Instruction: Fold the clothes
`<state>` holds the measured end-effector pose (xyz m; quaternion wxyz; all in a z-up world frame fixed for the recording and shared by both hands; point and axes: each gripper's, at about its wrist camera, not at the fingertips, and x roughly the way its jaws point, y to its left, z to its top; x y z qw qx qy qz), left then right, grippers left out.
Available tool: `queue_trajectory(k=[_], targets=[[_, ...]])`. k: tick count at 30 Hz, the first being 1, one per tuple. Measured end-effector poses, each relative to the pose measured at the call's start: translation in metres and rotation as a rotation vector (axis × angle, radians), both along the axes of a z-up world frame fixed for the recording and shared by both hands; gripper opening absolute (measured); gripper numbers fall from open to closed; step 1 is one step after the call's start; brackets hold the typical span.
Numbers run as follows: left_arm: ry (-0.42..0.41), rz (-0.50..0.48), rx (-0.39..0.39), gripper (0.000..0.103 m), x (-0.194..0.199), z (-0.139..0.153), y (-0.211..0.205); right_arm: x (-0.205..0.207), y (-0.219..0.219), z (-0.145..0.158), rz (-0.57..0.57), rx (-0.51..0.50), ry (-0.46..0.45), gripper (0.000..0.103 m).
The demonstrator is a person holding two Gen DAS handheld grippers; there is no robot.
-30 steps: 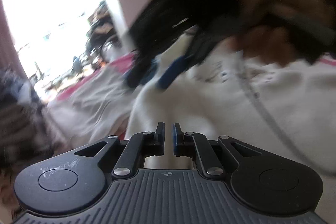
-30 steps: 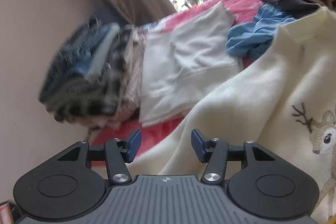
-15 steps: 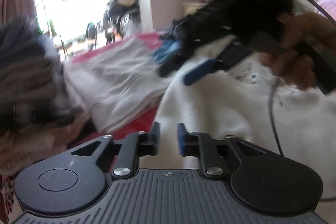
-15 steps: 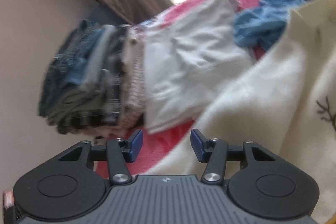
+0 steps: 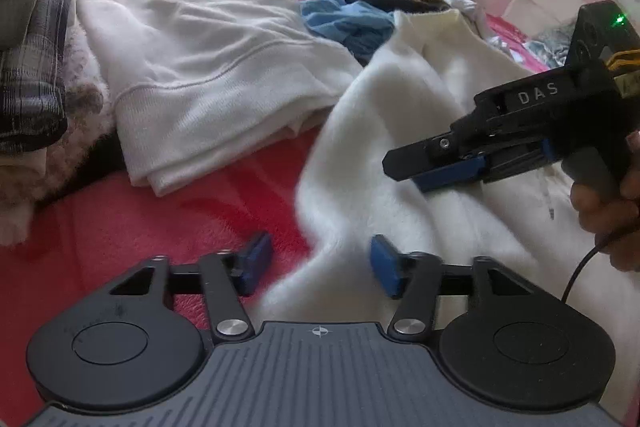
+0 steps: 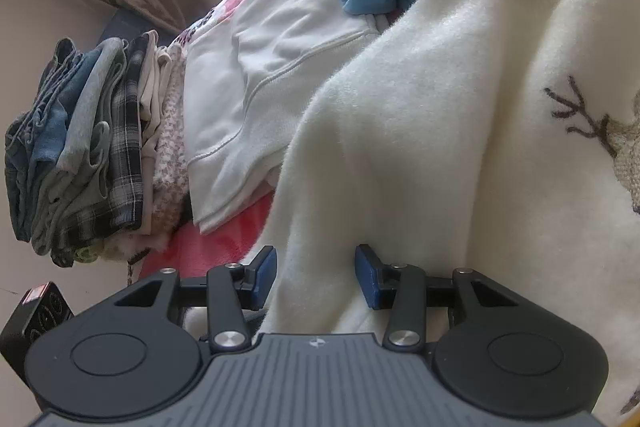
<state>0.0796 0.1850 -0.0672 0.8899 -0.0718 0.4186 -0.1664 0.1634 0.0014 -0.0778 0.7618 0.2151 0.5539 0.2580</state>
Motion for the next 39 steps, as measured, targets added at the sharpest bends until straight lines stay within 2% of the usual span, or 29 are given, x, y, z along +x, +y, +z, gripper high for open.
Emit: queue_trajectory(k=[1,3,6,10,15,20,22,24,26,29,32,37,39], targets=[[-0.017,0.000,0.009,0.028,-0.003,0.002,-0.003,0.000,-0.003,0.001,-0.009,0.017,0.006,0.047],[-0.063,0.017,0.044,0.010,-0.012,0.007,-0.011,0.000,-0.008,0.002,-0.028,0.051,0.019,0.048],[-0.163,0.046,0.121,0.006,-0.029,0.020,-0.024,0.000,-0.015,0.012,-0.056,0.097,0.031,0.053],[-0.282,0.036,0.214,0.006,-0.052,0.041,-0.046,0.000,-0.013,0.037,-0.044,0.124,-0.022,0.056],[-0.424,-0.070,0.359,0.006,-0.072,0.057,-0.078,0.005,0.008,0.048,0.039,0.032,-0.039,0.059],[-0.547,-0.218,0.551,0.006,-0.091,0.048,-0.113,-0.001,0.023,0.047,0.132,-0.086,-0.036,0.059],[-0.594,-0.279,0.616,0.006,-0.099,0.041,-0.125,-0.005,0.023,0.044,0.158,-0.126,-0.025,0.058],[-0.631,-0.325,0.653,0.006,-0.105,0.037,-0.134,-0.011,0.021,0.042,0.184,-0.164,-0.026,0.052],[-0.634,-0.349,0.665,0.006,-0.109,0.035,-0.141,-0.017,0.017,0.041,0.184,-0.184,-0.051,0.031],[-0.610,-0.364,0.683,0.011,-0.114,0.034,-0.144,-0.024,0.004,0.041,0.160,-0.170,-0.077,0.019],[-0.552,-0.378,0.664,0.021,-0.125,0.037,-0.135,-0.032,-0.009,0.037,0.138,-0.154,-0.089,0.017],[-0.327,-0.396,0.553,0.024,-0.141,0.043,-0.100,-0.038,-0.023,0.032,0.111,-0.121,-0.088,0.017],[-0.267,-0.397,0.530,0.025,-0.148,0.047,-0.085,-0.039,-0.026,0.030,0.102,-0.105,-0.083,0.017]])
